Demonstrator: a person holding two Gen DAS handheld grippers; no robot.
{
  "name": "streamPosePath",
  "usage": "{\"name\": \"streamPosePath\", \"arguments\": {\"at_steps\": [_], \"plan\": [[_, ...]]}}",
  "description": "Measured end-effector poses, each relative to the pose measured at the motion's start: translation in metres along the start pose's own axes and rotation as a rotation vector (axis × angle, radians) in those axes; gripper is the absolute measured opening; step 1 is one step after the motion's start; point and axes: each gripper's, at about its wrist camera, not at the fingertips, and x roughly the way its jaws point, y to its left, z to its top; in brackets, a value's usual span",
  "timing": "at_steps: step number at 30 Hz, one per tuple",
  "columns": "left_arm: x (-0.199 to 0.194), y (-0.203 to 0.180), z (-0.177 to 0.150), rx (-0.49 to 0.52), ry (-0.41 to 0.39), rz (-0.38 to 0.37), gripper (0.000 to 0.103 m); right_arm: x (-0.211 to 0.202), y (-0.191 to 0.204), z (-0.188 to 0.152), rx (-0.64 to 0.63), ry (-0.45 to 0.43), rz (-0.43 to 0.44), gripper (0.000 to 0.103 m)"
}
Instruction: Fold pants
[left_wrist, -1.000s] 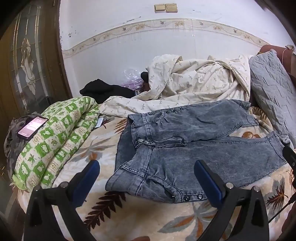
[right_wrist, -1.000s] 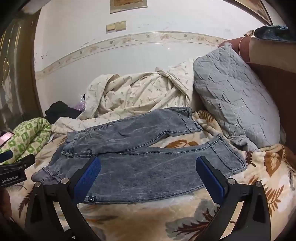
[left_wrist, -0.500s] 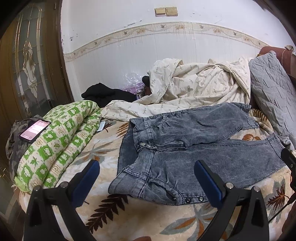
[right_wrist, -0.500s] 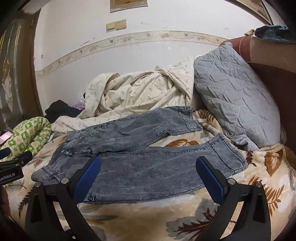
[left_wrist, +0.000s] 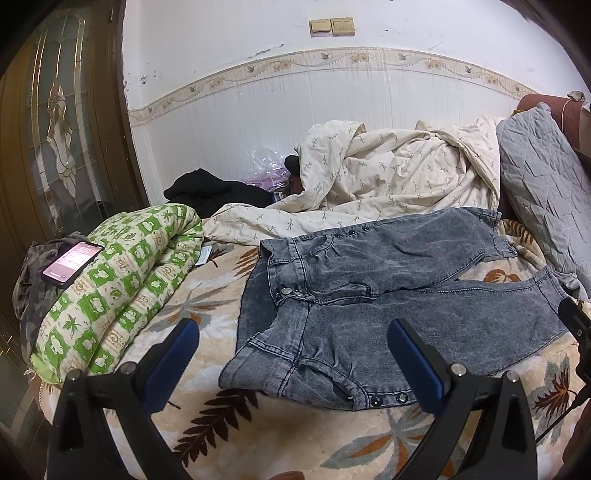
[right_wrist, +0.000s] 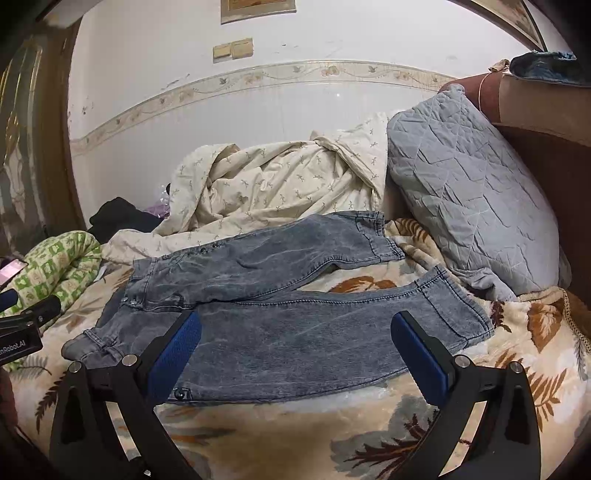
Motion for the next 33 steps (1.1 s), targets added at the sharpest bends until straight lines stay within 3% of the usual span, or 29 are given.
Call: {"name": "streamPosePath", "arguments": {"at_steps": [33], "plan": [[-0.001, 0.002, 0.0013, -0.005, 0.005, 0.0, 0.103, 0.0002, 0.0012, 0.0, 0.001, 0.004, -0.003, 0.103]]}}
